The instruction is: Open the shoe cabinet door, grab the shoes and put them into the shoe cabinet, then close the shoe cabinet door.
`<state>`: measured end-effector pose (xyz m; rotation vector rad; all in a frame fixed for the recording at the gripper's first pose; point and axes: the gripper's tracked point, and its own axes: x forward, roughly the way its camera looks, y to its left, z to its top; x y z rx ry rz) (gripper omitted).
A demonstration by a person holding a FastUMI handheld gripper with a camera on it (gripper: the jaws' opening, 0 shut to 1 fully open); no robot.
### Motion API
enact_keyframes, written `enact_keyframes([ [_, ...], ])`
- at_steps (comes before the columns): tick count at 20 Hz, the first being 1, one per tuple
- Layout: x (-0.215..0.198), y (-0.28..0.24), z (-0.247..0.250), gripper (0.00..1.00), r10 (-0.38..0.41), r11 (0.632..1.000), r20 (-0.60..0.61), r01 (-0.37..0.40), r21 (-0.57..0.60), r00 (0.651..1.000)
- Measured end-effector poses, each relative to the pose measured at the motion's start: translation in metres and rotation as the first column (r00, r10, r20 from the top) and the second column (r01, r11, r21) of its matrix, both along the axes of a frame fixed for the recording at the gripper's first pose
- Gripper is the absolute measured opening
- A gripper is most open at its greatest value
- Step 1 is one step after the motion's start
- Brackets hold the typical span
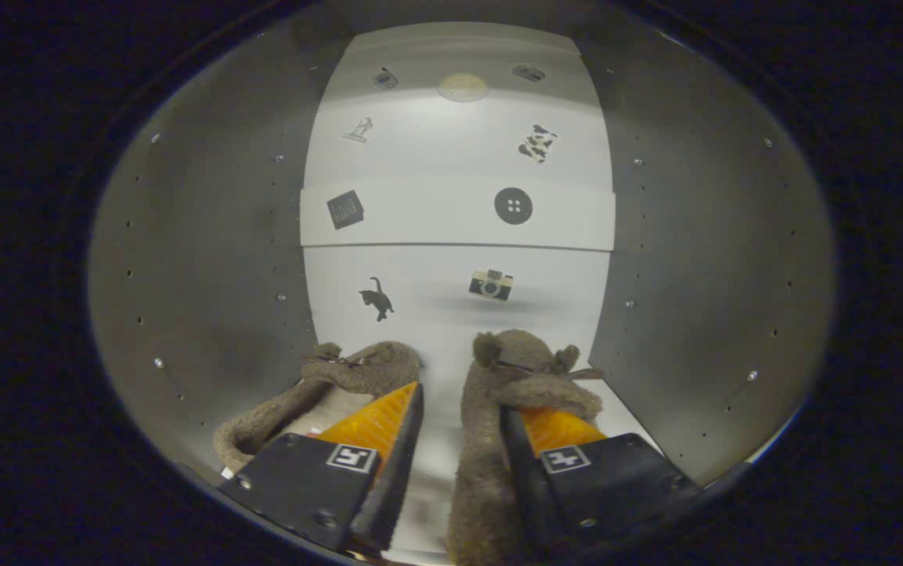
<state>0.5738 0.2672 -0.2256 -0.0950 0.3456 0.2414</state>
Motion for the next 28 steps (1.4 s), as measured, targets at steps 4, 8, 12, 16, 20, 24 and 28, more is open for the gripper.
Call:
enact_keyframes([
  [4,-0.003,0.007,-0.01,0.79,0.039,0.998,-0.069,-0.042,-0.05,0.997],
  [8,-0.005,0.001,-0.014,0.8,0.047,0.984,-0.117,-0.066,-0.164,0.992],
  [12,-0.008,-0.017,-0.021,0.83,-0.015,0.941,-0.18,-0.047,-0.336,0.984],
  [16,-0.013,-0.02,-0.023,0.84,0.002,0.951,-0.205,-0.065,-0.302,0.979],
  [20,-0.019,-0.016,-0.017,0.84,0.04,0.967,-0.189,-0.086,-0.241,0.981],
  [24,-0.024,-0.02,-0.009,0.83,0.091,0.97,-0.163,-0.124,-0.21,0.982],
  [28,-0.035,-0.017,0.002,0.84,0.12,0.97,-0.142,-0.146,-0.193,0.983],
])
